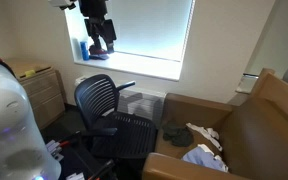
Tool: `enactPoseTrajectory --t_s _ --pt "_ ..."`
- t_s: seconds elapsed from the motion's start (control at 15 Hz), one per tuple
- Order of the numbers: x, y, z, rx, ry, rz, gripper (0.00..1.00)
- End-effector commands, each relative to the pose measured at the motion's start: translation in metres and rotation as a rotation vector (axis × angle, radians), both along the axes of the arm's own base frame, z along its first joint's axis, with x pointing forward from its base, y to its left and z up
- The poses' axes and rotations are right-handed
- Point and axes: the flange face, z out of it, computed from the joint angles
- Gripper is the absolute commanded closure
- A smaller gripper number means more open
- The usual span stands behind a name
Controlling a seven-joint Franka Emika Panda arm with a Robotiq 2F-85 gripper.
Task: Put the black cloth on the seat of the black chair
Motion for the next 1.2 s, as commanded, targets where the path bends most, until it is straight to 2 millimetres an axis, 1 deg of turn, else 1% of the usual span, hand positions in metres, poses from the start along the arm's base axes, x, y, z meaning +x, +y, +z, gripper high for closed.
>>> enactPoseTrajectory --t_s 0.0,0.47,0.53,0.6,0.67,0.73,0.8,0.87,0.93,1.0,1.07,1.13 --pt "0.000 0.000 0.001 0.000 0.001 0.000 0.00" --pt "0.000 0.000 0.001 0.000 0.001 0.000 0.00" --pt "0.003 -0.001 -0.013 -0.014 0.049 0.010 0.00" --pt "0.006 -0.007 -0.021 -0.059 0.044 -0.053 0.00" --pt "0.012 -0.013 -0.015 -0.114 -0.021 -0.102 0.00" --pt "0.021 -0.016 -0.003 -0.150 -0.064 -0.108 0.00" --pt "0.037 -0.020 0.013 -0.201 -0.111 -0.085 0.00" --pt "0.056 -0.025 0.026 -0.254 -0.146 -0.078 0.00" --pt "0.080 -0.033 0.036 -0.307 -0.185 -0.075 0.00" --pt "0.097 -0.041 0.040 -0.335 -0.193 -0.083 0.00" --pt "0.107 -0.049 0.042 -0.326 -0.151 -0.092 0.00" --pt "0.117 -0.057 0.040 -0.279 -0.078 -0.088 0.00"
